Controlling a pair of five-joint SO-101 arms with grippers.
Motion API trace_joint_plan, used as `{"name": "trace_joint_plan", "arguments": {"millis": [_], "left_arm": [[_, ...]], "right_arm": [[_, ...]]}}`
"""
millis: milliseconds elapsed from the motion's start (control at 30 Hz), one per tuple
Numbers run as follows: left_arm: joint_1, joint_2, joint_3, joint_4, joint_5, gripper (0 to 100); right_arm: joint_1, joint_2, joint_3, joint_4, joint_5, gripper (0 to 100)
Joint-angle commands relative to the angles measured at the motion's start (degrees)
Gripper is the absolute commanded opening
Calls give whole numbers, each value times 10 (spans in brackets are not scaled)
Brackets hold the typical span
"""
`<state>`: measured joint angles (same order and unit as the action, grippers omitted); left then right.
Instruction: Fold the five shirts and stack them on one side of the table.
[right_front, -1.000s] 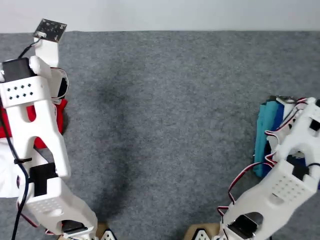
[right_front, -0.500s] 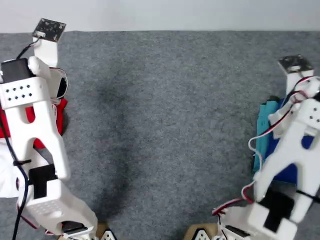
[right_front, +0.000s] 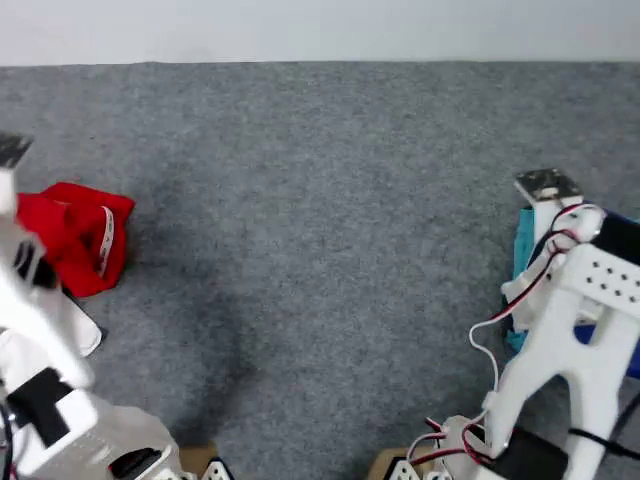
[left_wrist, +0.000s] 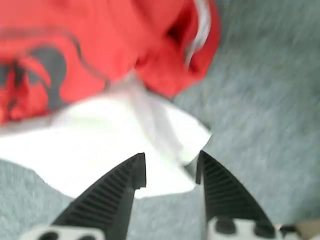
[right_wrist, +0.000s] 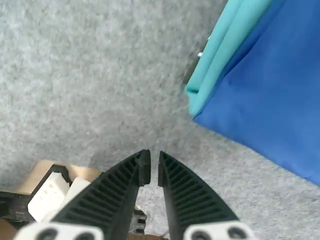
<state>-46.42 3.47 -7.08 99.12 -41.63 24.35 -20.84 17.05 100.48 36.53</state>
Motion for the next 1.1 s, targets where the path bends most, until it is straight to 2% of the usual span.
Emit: {"name": "trace_joint_plan", "arguments": {"millis": [0,233,667,733,800,867,967,1067], "left_arm": [[-42,-28,19,-11,-66,178],[-62,-28,117,-97,-100,213],[-59,-28,328,-417,-96,209],[-59,-29,372,-465,-95,178],[-57,-34,400,-502,-87,98],[-48,-36,400,-506,-84,0],[-46,-62,367,-450,-83,2],[-33,-127,314,-364,-48,4]], "right_arm": [[-6,-33,14,22,-8,43],[-5,-70,24,23,-37,43],[-6,-134,25,24,-43,42],[-6,-136,25,24,-43,42],[-6,-136,25,24,-43,42],[-6,-136,25,24,-43,42],[-6,-136,25,24,-43,42],[-6,-136,25,24,-43,42]]}}
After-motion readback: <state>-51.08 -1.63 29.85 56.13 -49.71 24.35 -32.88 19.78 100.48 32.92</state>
